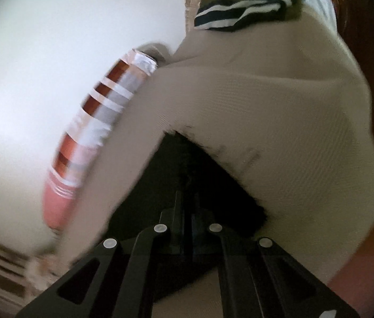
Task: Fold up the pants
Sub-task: 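Fold the held hems toward the waistband with the right tool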
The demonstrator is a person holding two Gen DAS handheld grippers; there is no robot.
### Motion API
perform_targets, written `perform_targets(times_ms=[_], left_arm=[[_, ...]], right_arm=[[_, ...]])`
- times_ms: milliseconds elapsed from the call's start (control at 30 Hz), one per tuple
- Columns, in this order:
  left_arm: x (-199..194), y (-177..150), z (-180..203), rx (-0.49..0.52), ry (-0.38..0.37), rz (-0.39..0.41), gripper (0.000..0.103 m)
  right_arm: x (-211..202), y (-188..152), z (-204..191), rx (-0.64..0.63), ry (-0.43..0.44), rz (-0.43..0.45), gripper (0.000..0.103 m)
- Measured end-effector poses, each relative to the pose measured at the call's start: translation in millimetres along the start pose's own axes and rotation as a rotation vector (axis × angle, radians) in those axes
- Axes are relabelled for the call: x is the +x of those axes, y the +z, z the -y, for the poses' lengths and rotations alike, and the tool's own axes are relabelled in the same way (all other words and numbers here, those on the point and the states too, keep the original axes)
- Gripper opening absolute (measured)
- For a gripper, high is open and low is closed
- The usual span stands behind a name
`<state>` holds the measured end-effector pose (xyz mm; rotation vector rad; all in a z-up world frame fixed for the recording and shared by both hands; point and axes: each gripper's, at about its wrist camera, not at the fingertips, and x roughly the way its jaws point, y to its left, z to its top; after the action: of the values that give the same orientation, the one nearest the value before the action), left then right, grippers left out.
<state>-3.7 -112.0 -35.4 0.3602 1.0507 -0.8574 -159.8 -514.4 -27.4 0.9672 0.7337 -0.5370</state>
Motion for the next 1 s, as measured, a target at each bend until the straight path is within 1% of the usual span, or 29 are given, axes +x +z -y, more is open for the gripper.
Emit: perform_targets(times_ms=[67, 167, 300, 333, 400, 433, 467, 500, 533, 567, 600, 633, 700, 733, 767, 800, 867, 900, 933, 967, 1000], left_arm=[[0.9, -2.7, 2.9, 0.034, 0.007, 0.003, 0.011], [-1.6, -4.8, 5.9, 0.081, 0.001, -0.003, 0.011], [-1.3, -6.6, 8.8, 0.129, 0.014, -0.005, 0.011], [-0.3, -6.1, 8.6, 0.130, 0.013, -0.004, 0.011], [-0.7, -5.0, 6.6, 0.119, 0.005, -0.010, 0.014], [-1.3, -3.6, 4.1, 0.100, -0.009, -0.019, 0.015], [-1.6, -2.4, 2.2, 0.083, -0.019, -0.028, 0.022], [-3.5, -0.4, -3.0, 0.056, -0.033, -0.038, 0.032], [-5.6, 0.2, -7.0, 0.034, -0.041, -0.038, 0.039], [-10.7, 0.0, -14.2, -0.003, -0.053, -0.033, 0.052], [-16.1, -0.3, -21.0, -0.035, -0.067, -0.022, 0.059], [-22.0, -1.5, -27.0, -0.061, -0.087, -0.008, 0.060], [-37.9, -4.4, -44.4, -0.119, -0.128, 0.031, 0.061], [-45.9, -5.8, -55.3, -0.156, -0.132, 0.058, 0.062], [-50.9, -7.0, -63.5, -0.182, -0.129, 0.077, 0.064], [-60.5, -9.9, -81.7, -0.245, -0.112, 0.117, 0.066], [-70.3, -15.4, -110.4, -0.343, -0.075, 0.157, 0.066], [-73.3, -18.8, -123.9, -0.390, -0.038, 0.169, 0.066], [-75.5, -22.4, -136.0, -0.427, 0.008, 0.177, 0.066], [-77.3, -24.8, -143.1, -0.448, 0.040, 0.182, 0.066], [-80.5, -30.0, -156.5, -0.488, 0.106, 0.197, 0.066]], right_arm=[[9.3, -8.7, 16.1, 0.028, -0.045, -0.030, 0.004], [17.2, -18.2, 36.3, 0.086, -0.052, -0.049, 0.002], [14.0, -18.6, 35.2, 0.078, -0.048, -0.037, 0.004], [14.4, -17.7, 32.5, 0.057, -0.060, -0.041, 0.004], [12.5, -16.0, 34.1, 0.060, -0.064, -0.043, 0.004], [11.9, -14.6, 35.6, 0.060, -0.074, -0.045, 0.004], [11.0, -13.1, 36.0, 0.055, -0.077, -0.047, 0.004], [10.0, -12.2, 35.4, 0.049, -0.083, -0.047, 0.005], [7.5, -10.8, 34.3, 0.032, -0.109, -0.043, 0.010], [5.8, -9.1, 33.1, 0.019, -0.143, -0.041, 0.013], [2.6, -6.8, 33.0, 0.009, -0.177, -0.036, 0.023], [-1.6, -4.2, 33.3, -0.003, -0.211, -0.025, 0.028], [-9.8, 2.8, 33.7, -0.025, -0.257, 0.002, 0.028], [-13.5, 7.2, 31.7, -0.035, -0.273, 0.013, 0.028], [-16.9, 11.4, 26.3, -0.050, -0.271, 0.027, 0.028], [-19.7, 15.0, 16.3, -0.078, -0.254, 0.040, 0.028], [-17.8, 17.4, -12.7, -0.154, -0.220, 0.042, 0.028], [-13.1, 16.3, -28.2, -0.190, -0.191, 0.029, 0.028], [-3.7, 12.4, -54.0, -0.251, -0.138, 0.001, 0.028], [5.8, 6.5, -76.6, -0.303, -0.097, -0.027, 0.028], [13.6, 0.8, -93.0, -0.340, -0.065, -0.053, 0.028]])
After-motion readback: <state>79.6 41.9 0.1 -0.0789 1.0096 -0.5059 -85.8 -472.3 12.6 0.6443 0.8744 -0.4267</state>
